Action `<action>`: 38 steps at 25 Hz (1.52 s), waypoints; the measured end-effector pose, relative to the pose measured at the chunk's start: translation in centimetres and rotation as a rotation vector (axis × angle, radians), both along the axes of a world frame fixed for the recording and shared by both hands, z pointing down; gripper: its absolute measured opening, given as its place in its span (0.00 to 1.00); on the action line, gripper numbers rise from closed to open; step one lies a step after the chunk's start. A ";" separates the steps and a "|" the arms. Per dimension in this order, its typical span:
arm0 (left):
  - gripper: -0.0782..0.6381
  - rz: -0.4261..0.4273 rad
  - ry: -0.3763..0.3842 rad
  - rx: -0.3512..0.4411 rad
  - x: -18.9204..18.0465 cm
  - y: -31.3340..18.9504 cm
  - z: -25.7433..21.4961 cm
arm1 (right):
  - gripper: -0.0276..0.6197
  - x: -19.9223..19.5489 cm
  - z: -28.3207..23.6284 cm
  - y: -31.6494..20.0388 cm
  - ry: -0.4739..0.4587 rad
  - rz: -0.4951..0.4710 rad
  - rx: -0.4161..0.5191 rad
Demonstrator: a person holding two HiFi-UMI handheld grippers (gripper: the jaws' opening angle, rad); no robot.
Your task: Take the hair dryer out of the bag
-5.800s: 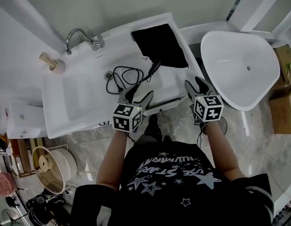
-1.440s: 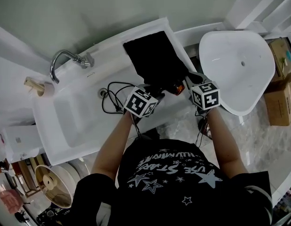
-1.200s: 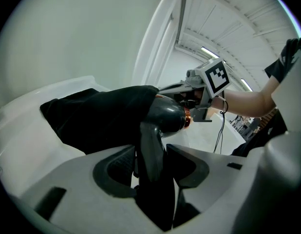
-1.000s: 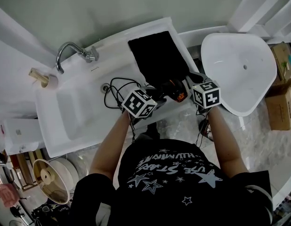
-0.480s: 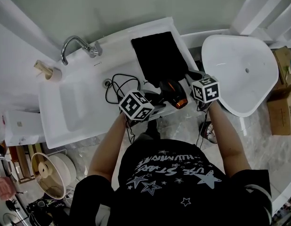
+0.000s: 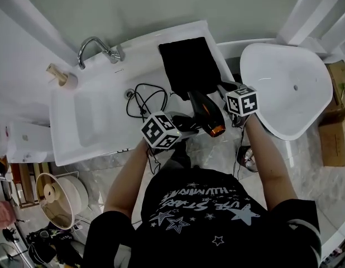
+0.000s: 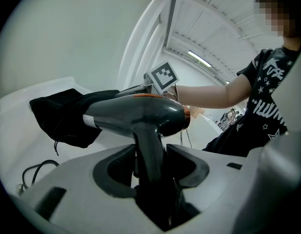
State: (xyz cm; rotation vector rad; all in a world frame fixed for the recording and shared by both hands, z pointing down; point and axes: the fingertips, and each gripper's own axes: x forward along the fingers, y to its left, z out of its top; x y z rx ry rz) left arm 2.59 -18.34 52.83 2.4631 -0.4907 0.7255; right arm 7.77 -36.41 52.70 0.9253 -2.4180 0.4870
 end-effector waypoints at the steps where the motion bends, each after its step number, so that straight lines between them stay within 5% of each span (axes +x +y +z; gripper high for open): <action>1: 0.40 0.002 0.004 0.005 0.2 0.4 -0.2 | 0.08 0.0 0.0 0.0 0.002 -0.003 0.001; 15: 0.40 -0.002 0.084 0.063 2.5 5.5 -2.3 | 0.08 0.1 0.6 1.1 0.041 -0.024 0.020; 25: 0.40 -0.149 0.178 0.103 3.0 6.8 -4.7 | 0.10 2.3 1.5 3.1 0.080 0.024 0.032; 31: 0.40 -0.267 0.268 0.116 1.8 7.1 -6.1 | 0.30 4.0 1.2 4.3 0.095 0.037 0.051; 38: 0.40 -0.320 0.305 0.139 0.4 8.1 -6.9 | 0.32 5.7 0.2 6.5 0.084 0.057 0.102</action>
